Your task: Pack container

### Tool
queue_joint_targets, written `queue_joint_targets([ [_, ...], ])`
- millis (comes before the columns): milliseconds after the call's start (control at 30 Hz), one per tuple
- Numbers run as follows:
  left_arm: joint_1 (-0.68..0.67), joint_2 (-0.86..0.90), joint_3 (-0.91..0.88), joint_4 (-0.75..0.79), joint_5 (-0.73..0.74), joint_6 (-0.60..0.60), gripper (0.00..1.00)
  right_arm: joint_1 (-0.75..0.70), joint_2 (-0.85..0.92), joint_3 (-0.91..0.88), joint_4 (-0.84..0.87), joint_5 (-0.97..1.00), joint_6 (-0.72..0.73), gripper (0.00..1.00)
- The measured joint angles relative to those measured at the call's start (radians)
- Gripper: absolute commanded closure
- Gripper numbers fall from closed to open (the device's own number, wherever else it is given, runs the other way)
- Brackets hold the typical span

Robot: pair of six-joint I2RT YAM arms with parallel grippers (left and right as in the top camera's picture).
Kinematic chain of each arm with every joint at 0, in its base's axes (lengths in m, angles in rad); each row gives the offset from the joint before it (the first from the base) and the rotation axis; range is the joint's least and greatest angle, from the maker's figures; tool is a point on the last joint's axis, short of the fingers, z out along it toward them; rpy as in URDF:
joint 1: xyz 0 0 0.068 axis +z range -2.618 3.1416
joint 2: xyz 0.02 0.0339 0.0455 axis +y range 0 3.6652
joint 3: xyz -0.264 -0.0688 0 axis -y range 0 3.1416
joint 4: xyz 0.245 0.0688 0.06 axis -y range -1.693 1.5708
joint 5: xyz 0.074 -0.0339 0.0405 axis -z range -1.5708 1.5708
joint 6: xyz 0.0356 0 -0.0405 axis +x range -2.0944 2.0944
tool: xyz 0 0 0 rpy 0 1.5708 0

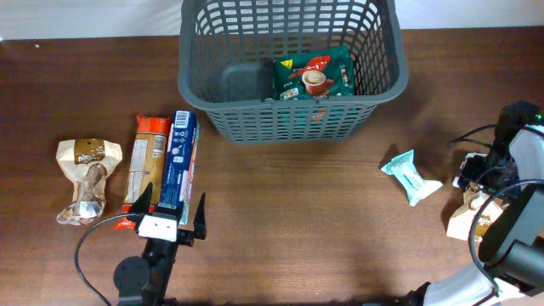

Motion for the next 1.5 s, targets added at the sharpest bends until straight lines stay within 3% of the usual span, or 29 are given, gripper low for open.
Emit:
queue_joint_targets([
  [500,0.0,0.0,0.0,0.0,0.0,0.0,0.01,0.0,0.011,-0.026,0.184,-0.058,-0.082,0.21],
  [633,0.0,0.0,0.0,0.0,0.0,0.0,0.01,0.0,0.047,-0.026,0.188,-0.075,-0.091,0.27],
  [667,0.0,0.0,0.0,0.0,0.0,0.0,0.01,0.0,0.06,-0.026,0.188,-0.08,-0.093,0.34],
  [733,0.0,0.0,0.0,0.0,0.0,0.0,0.01,0.0,0.086,-0.026,0.187,-0.089,-0.097,0.61],
  [833,0.0,0.0,0.0,0.0,0.0,0.0,0.01,-0.001,0.103,-0.026,0.185,-0.076,-0.096,0.93],
  [867,0.0,0.0,0.0,0.0,0.0,0.0,0.01,-0.003,0.103,-0.025,0.183,-0.074,-0.093,0.96],
  [1200,0.0,0.0,0.0,0.0,0.0,0.0,0.01,-0.003,0.103,0.027,0.108,-0.103,0.013,0.96],
  [1367,0.0,0.0,0.0,0.0,0.0,0.0,0.01,-0.003,0.082,0.268,-0.02,-0.167,0.083,0.97],
  [1500,0.0,0.0,0.0,0.0,0.0,0.0,0.01,-0.003,0.006,0.573,-0.097,-0.308,0.086,0.96],
])
